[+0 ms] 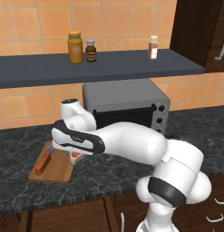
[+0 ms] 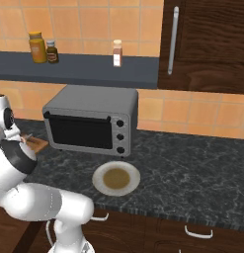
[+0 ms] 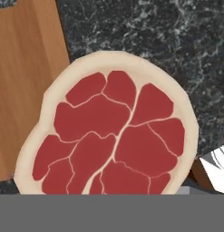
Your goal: Pick up the knife from the drawer and place it on the cutting board. Then place the meat from the plate to the cutting board.
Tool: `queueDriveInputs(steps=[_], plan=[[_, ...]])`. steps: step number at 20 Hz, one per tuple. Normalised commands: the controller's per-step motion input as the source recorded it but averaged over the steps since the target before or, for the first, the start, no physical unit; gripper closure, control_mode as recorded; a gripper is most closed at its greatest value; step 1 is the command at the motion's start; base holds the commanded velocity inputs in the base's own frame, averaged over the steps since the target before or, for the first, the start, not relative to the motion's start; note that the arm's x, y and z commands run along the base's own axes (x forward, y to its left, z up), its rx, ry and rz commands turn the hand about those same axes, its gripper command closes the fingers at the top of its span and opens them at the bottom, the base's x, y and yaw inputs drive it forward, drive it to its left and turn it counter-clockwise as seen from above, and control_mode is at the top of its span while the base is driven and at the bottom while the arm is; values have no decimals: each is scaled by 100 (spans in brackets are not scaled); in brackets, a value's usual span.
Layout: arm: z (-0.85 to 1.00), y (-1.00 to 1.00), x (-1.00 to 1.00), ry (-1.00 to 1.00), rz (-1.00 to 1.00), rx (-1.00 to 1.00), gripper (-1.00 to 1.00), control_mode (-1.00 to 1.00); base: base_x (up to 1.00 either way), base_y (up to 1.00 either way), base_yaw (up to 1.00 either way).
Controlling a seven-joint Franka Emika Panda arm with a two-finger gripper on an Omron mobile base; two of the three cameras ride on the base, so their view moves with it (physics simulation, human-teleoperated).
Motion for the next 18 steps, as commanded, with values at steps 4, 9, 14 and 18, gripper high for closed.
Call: queueDriveInputs(steps=[4, 9, 14, 18], plan=[[-26, 30, 49, 0, 0, 0, 100, -100, 0, 0, 0], [-35, 24, 27, 0, 0, 0, 100, -100, 0, 0, 0], [-33, 15, 12, 0, 0, 0, 100, -100, 0, 0, 0], [-30, 17, 15, 0, 0, 0, 100, -100, 0, 0, 0]])
